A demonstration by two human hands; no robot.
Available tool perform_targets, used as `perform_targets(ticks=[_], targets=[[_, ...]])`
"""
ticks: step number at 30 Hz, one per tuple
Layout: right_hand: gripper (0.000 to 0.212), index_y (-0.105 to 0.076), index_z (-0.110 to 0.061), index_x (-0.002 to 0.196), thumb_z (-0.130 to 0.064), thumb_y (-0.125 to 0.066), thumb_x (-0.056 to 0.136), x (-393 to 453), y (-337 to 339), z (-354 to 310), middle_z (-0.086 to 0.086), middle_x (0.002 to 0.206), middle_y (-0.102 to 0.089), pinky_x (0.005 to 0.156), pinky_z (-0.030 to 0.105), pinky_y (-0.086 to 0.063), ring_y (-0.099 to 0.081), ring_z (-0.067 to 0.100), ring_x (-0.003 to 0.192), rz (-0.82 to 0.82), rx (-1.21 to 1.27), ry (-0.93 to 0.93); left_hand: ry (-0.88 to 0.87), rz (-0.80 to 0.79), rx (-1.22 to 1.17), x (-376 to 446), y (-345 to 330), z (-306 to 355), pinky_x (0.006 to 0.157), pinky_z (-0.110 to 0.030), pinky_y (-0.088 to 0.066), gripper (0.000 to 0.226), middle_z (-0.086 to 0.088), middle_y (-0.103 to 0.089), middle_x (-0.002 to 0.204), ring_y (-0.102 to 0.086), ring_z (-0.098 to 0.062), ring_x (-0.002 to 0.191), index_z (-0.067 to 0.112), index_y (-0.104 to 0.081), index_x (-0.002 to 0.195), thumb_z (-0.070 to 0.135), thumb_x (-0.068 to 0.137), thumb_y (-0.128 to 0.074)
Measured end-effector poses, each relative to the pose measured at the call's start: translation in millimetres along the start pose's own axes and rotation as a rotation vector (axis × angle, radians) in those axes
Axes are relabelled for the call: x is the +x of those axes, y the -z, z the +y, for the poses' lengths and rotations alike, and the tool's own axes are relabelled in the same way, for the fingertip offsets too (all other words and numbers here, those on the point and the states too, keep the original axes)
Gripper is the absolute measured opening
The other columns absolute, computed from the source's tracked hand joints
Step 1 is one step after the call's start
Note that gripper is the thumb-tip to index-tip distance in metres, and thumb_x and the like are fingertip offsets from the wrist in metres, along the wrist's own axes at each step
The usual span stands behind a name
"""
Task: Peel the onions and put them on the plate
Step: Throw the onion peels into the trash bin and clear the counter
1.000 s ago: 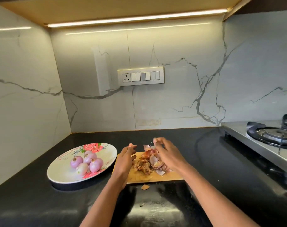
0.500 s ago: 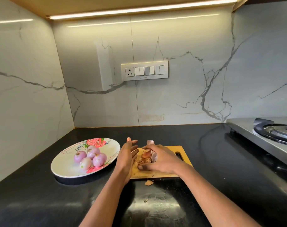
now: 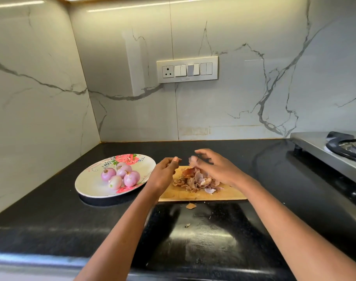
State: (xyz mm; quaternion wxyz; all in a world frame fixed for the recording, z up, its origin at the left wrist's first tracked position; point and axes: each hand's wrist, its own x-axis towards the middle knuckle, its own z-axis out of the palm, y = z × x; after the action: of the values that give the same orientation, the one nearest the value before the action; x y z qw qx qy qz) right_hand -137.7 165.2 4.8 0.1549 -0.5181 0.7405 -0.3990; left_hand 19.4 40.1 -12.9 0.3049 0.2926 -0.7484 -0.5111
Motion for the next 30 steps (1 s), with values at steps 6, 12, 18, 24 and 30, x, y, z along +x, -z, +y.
perform_targets(ticks=[6, 12, 18, 24, 30], targets=[[0.097, -0.020, -0.056, 0.150, -0.096, -0.049, 0.066, 1.6, -30.3, -4.0, -0.008, 0.165, -0.018, 0.114, 0.047, -0.039, -0.039, 0.021, 0.142, -0.124, -0.452, 0.058, -0.218, 0.109, 0.490, -9.5, 4.5, -7.3, 0.106, -0.030, -0.033, 0.039, -0.003, -0.052, 0.143, -0.046, -0.020, 0.134, 0.022, -0.058, 0.137, 0.041, 0.108, -0.041], [0.061, -0.036, -0.045, 0.146, -0.075, -0.039, 0.093, 6.1, -42.5, -2.2, 0.000, 0.167, -0.020, 0.116, 0.050, -0.033, -0.034, 0.030, 0.146, -0.076, -0.692, 0.098, -0.239, 0.025, 0.760, -15.7, 19.9, -15.2, 0.118, -0.040, -0.027, 0.042, 0.000, -0.037, 0.156, -0.032, -0.022, 0.146, 0.034, -0.047, 0.146, 0.046, 0.107, -0.037], [0.048, -0.048, -0.037, 0.141, -0.062, -0.042, 0.100, 6.9, -43.4, -3.1, 0.007, 0.165, -0.025, 0.115, 0.048, -0.035, -0.035, 0.032, 0.145, -0.037, -0.743, 0.164, -0.217, 0.005, 0.728, -14.8, 21.8, -13.3, 0.117, -0.039, -0.030, 0.043, 0.000, -0.037, 0.155, -0.036, -0.022, 0.144, 0.034, -0.048, 0.146, 0.047, 0.107, -0.038], [0.038, -0.053, -0.028, 0.136, -0.046, -0.052, 0.102, 8.8, -41.7, -4.6, 0.013, 0.159, -0.036, 0.111, 0.044, -0.044, -0.040, 0.030, 0.144, -0.038, -0.712, 0.216, -0.194, -0.006, 0.715, -15.8, 22.4, -12.8, 0.118, -0.041, -0.031, 0.042, 0.000, -0.036, 0.156, -0.035, -0.022, 0.144, 0.034, -0.047, 0.146, 0.048, 0.107, -0.039], [0.031, -0.056, -0.025, 0.131, -0.039, -0.050, 0.104, 6.8, -38.8, -11.9, 0.011, 0.143, -0.049, 0.103, 0.044, -0.048, -0.051, 0.029, 0.129, 0.002, -0.819, 0.269, -0.205, 0.020, 0.710, -13.5, 28.5, -12.5, 0.116, -0.039, -0.033, 0.041, 0.001, -0.037, 0.156, -0.036, -0.020, 0.144, 0.034, -0.049, 0.144, 0.047, 0.106, -0.041]])
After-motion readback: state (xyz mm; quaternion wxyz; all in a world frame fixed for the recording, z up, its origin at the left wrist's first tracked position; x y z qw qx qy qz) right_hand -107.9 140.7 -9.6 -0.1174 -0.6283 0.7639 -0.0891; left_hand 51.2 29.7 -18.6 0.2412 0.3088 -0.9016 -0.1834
